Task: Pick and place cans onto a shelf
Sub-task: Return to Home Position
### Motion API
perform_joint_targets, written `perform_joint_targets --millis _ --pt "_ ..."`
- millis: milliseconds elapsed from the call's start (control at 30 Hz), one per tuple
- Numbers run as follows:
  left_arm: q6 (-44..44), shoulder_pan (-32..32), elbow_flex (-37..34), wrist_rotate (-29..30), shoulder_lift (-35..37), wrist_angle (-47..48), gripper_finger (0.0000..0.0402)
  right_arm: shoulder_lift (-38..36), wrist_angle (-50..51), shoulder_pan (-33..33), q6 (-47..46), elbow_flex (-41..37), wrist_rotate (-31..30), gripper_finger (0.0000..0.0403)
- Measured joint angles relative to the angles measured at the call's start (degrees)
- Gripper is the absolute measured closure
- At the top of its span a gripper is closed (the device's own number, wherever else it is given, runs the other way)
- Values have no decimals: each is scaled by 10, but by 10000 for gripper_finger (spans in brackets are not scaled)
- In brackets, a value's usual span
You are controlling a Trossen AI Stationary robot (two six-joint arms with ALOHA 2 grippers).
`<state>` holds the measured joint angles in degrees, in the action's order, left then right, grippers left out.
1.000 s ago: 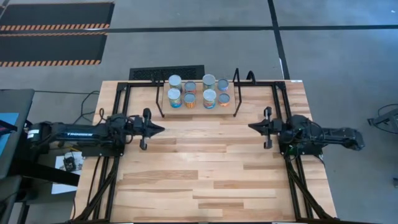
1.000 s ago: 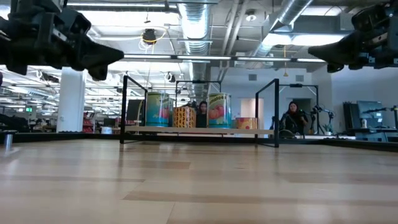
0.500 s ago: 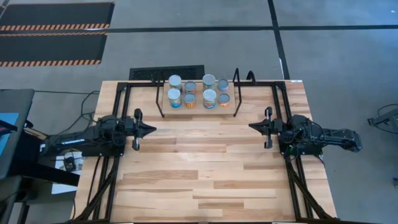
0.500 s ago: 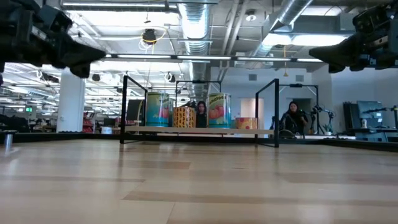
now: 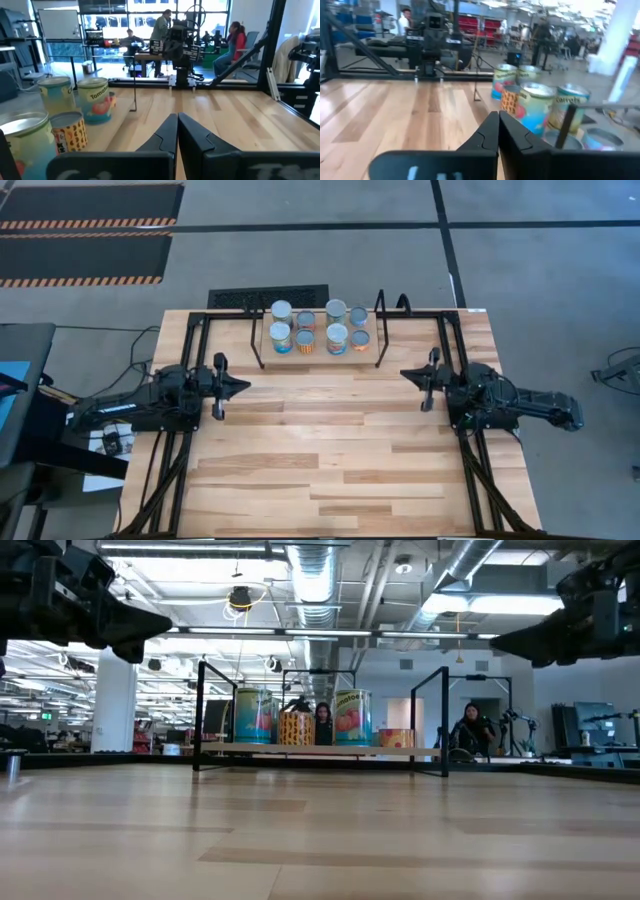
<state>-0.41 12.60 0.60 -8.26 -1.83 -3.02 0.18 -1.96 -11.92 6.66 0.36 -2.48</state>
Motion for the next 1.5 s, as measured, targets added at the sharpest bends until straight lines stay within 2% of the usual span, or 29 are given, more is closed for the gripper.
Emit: perform_joint_targets --millis 367,567,1500 --pt "-8 0 0 1 0 0 400 15 4 -37 -3 0 -3 370" --pt "13 0 0 2 0 0 400 16 3 -37 -2 0 -3 374" --pt "2 0 -1 4 0 0 400 16 2 -37 -2 0 -4 375"
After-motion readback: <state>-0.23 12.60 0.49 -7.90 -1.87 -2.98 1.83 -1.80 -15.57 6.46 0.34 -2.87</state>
